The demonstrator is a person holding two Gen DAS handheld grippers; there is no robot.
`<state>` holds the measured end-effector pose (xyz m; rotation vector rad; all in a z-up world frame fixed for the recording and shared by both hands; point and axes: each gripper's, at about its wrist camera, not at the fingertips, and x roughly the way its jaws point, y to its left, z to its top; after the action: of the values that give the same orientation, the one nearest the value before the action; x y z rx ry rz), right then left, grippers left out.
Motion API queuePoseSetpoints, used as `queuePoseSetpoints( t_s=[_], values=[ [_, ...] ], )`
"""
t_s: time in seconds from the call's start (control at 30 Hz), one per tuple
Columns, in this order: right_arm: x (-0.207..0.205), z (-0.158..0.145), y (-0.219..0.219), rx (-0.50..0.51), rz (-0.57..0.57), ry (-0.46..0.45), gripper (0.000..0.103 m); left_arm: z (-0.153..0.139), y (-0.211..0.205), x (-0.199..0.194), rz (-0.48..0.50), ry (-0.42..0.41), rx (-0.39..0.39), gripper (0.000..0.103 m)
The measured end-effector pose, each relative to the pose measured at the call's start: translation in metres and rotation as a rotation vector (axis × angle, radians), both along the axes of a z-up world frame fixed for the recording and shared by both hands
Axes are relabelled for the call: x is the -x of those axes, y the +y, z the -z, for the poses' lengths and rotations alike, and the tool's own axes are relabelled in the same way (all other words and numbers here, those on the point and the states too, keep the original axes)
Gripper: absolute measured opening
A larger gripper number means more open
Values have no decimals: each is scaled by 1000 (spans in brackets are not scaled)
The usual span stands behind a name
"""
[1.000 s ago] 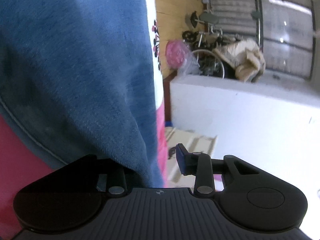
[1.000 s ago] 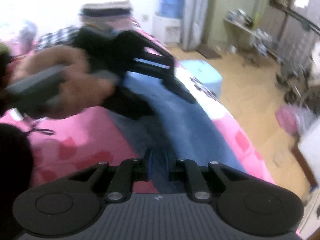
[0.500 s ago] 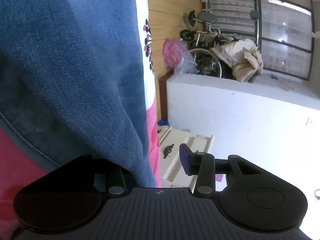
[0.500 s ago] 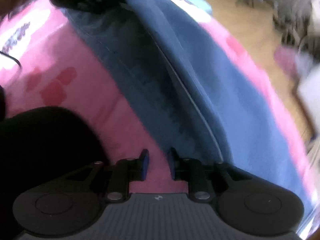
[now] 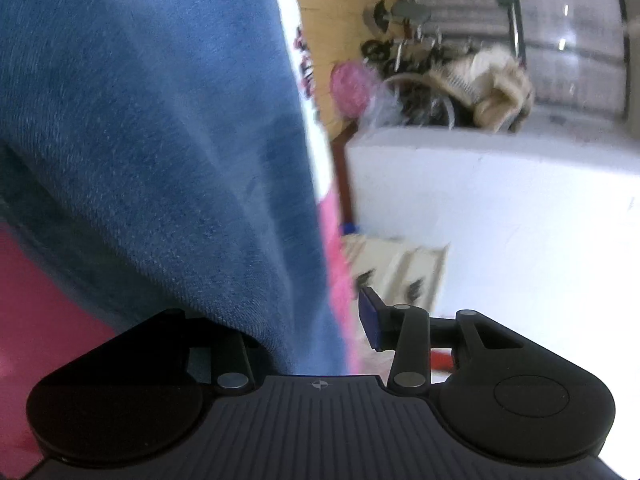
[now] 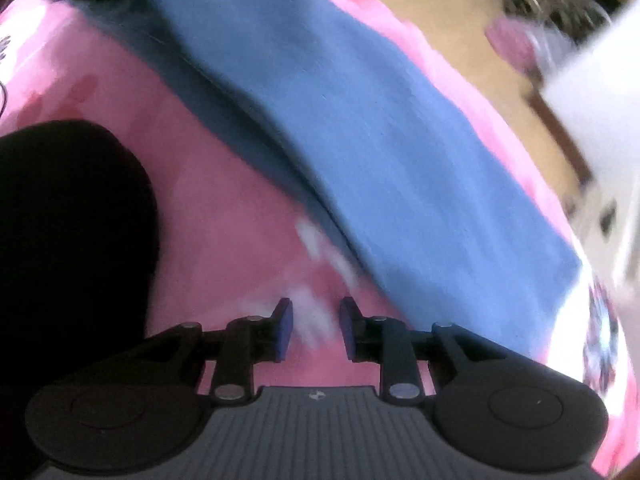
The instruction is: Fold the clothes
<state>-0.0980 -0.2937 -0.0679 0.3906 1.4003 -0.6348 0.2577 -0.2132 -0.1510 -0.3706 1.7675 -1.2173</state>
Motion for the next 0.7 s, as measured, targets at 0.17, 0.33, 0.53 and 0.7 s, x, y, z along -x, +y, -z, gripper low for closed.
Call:
queuePoseSetpoints(
  t_s=[0.17, 0.33, 0.53, 0.7],
  values=[
    [54, -27, -34, 13, 268, -26, 28, -4, 4, 7, 144, -214, -71, 44],
    [111, -41, -84, 60, 633, -167, 28, -10, 8, 6, 123, -257, -73, 45],
    [133, -32, -103, 105, 778, -325, 27, -15, 4, 18, 107, -377, -92, 38],
    [136, -16, -115, 114, 760, -375, 26, -17, 1, 28, 111, -462, -114, 36]
  ],
)
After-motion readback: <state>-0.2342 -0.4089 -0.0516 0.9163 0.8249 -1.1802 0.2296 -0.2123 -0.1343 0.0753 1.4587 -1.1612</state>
